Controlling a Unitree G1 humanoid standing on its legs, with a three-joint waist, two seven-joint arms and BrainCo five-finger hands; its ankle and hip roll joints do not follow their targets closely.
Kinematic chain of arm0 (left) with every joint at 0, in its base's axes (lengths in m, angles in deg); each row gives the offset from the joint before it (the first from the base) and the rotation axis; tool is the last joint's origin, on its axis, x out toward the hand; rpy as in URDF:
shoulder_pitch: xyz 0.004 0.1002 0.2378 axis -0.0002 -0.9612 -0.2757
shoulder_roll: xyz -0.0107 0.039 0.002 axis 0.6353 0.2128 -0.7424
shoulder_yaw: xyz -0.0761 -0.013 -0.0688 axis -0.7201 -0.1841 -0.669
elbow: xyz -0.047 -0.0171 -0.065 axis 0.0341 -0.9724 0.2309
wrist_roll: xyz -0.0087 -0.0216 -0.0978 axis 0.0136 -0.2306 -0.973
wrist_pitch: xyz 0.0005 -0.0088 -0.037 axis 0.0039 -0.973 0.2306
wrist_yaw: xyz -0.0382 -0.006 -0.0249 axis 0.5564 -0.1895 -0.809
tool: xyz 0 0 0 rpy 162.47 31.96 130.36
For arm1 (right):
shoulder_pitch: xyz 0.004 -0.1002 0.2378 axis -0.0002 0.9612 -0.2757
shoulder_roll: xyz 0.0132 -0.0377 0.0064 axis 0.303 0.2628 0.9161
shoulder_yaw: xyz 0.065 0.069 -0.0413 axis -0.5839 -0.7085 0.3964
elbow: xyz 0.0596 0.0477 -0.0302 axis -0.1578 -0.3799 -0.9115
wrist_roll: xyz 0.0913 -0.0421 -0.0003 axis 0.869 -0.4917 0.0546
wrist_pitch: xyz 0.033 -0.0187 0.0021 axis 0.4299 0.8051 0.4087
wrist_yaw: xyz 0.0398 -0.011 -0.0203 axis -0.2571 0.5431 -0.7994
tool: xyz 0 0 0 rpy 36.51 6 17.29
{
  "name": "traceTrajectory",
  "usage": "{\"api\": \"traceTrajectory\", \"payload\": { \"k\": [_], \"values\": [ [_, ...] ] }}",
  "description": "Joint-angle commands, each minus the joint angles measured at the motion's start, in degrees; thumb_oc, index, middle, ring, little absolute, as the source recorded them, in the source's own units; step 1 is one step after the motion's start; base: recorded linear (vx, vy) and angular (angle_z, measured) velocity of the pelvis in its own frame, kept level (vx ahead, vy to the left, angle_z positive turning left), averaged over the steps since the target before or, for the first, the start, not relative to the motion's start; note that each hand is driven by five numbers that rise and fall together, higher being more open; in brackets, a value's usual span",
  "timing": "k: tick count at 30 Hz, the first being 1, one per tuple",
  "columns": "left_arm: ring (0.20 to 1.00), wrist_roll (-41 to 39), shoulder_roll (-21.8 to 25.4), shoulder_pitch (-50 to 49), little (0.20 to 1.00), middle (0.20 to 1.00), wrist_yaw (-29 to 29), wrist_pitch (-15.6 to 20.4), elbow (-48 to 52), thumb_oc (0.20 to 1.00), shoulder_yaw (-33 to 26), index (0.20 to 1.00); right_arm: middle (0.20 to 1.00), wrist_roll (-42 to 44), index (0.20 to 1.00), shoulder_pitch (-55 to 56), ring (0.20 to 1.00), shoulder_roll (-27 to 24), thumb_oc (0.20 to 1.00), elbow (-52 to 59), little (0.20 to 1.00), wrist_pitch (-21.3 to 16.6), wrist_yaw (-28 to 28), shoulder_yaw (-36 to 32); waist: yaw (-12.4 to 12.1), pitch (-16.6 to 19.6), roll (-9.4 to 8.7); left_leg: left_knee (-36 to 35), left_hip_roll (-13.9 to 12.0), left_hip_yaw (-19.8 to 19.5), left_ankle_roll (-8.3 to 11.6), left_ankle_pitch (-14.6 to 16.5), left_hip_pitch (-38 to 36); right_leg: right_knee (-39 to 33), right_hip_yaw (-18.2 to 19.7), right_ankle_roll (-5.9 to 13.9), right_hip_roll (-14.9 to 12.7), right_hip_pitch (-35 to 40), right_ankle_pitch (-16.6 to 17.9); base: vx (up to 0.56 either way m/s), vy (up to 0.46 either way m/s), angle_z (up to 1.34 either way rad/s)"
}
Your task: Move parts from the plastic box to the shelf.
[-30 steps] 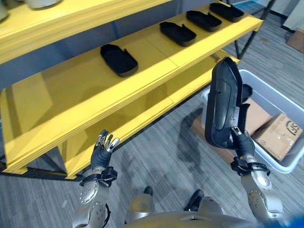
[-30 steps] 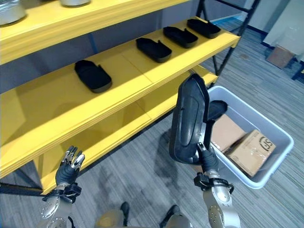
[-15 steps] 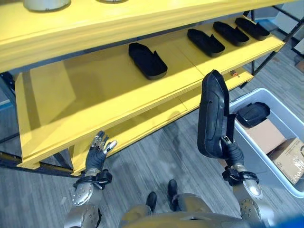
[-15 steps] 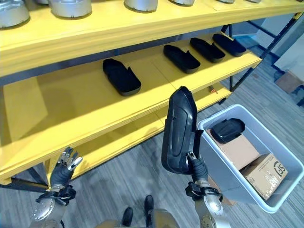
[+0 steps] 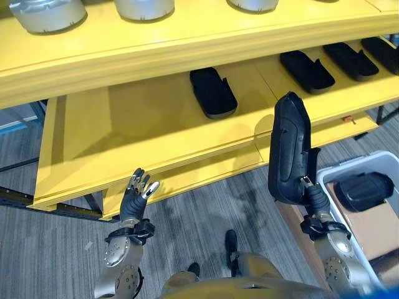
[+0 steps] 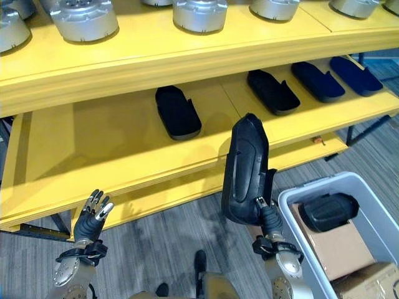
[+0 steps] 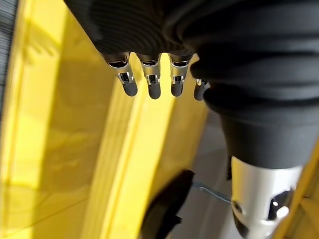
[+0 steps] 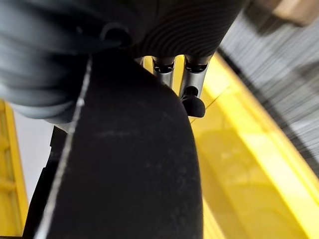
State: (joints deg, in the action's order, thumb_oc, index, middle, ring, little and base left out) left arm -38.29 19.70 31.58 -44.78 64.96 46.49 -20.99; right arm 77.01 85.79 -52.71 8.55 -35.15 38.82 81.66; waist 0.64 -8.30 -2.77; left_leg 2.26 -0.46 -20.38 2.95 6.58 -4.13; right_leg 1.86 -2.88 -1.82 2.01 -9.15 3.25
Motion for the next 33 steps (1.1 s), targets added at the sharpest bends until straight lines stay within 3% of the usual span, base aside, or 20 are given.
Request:
{"api": "traceTrajectory", "payload": {
  "k": [1,8,10,12,13,17,23,29,33],
  "values": [
    [1.000,-0.44,2.60,0.39,1.000,1.000,-0.03,2.58,4.04,1.000,-1.64,1.000,0.200,1.68,0.200,0.18,0.200,-0.15,0.200,5.93,0.200,-4.69,-0.13,-1.75,1.55,1.23,0.02,-5.82,-3.49,1.00,1.38,-5.92,2.61,1.45,-0.51,5.15,-2.47,1.38,-5.03,0.07,-0.101,0.35],
    [1.000,-0.90,1.82,0.44,1.000,1.000,-0.01,2.40,4.30,1.000,-1.46,1.000,0.200,1.66,0.200,-0.80,0.200,-1.51,0.200,5.83,0.200,-4.98,0.23,-1.33,-0.45,-1.22,-1.27,5.99,-0.21,2.61,1.07,-5.83,8.98,2.20,-3.20,3.92,-4.22,4.08,-7.01,0.04,-0.041,0.36],
    [1.000,-1.15,1.59,0.37,1.000,1.000,0.06,1.99,4.76,1.000,-1.26,1.000,0.200,1.43,0.200,-0.81,0.200,-1.33,0.200,5.92,0.200,-5.23,0.90,-2.07,-0.16,-1.38,-1.37,1.62,-4.38,7.49,0.86,-7.25,10.60,2.54,-4.65,4.53,-5.80,4.73,-7.87,0.05,0.113,0.50],
    [1.000,-0.57,1.76,0.19,1.000,1.000,0.36,2.09,4.78,1.000,-1.26,1.000,0.200,0.39,0.200,-1.54,0.200,-0.98,0.200,5.98,0.200,-5.83,2.32,-2.70,-0.79,-1.81,-0.36,-4.09,-9.34,11.02,2.32,-13.86,13.93,3.54,-5.72,5.54,-7.26,6.02,-8.95,0.10,0.192,0.81],
    [1.000,-0.56,1.76,0.20,1.000,1.000,0.37,2.08,4.79,1.000,-1.26,1.000,0.200,0.39,0.200,-1.56,0.200,-0.98,0.200,5.97,0.200,-5.84,2.33,-2.70,-0.83,-1.82,-0.38,-4.28,-9.37,11.08,2.35,-13.97,13.83,3.63,-5.68,5.53,-7.26,5.97,-9.00,0.09,0.186,0.72],
    [1.000,-0.72,1.43,-0.28,1.000,1.000,-0.29,1.97,4.33,1.000,-1.53,1.000,0.200,0.59,0.200,-1.53,0.200,0.15,0.200,6.80,0.200,-5.04,0.98,-1.76,-1.17,-0.62,1.35,-4.98,-8.51,10.91,2.35,-11.65,11.25,5.03,-4.86,6.80,-8.68,7.68,-9.85,0.11,0.248,-0.10],
    [1.000,-0.11,3.85,-0.30,1.000,1.000,-0.77,1.46,4.82,1.000,-2.21,1.000,0.200,-0.33,0.200,-3.32,0.200,1.30,0.200,7.82,0.200,-4.22,0.28,-0.88,-2.45,0.21,0.02,2.45,-3.74,13.78,0.54,-5.64,12.11,1.40,-5.48,9.27,-14.12,11.43,-7.29,0.10,0.240,-0.13],
    [1.000,-0.10,5.26,0.35,1.000,1.000,-0.41,1.10,5.24,1.000,-2.06,1.000,0.200,-1.21,0.200,-8.92,0.200,0.21,0.200,8.87,0.200,-4.54,0.67,1.54,-3.89,0.45,-1.29,4.97,-2.56,14.64,-0.15,-3.69,13.33,-0.65,-5.89,10.06,-15.32,11.98,-6.11,0.05,0.115,-0.02],
    [1.000,-0.64,7.13,2.23,1.000,1.000,-0.20,0.45,5.83,1.000,0.19,1.000,0.200,-1.72,0.200,-19.55,0.200,-1.75,0.200,8.88,0.200,-4.93,2.87,5.57,-6.71,0.34,-3.06,6.08,-1.69,13.85,-0.41,-3.30,15.44,-2.23,-7.34,10.30,-15.59,12.19,-5.49,0.04,0.017,0.14]
  ]
}}
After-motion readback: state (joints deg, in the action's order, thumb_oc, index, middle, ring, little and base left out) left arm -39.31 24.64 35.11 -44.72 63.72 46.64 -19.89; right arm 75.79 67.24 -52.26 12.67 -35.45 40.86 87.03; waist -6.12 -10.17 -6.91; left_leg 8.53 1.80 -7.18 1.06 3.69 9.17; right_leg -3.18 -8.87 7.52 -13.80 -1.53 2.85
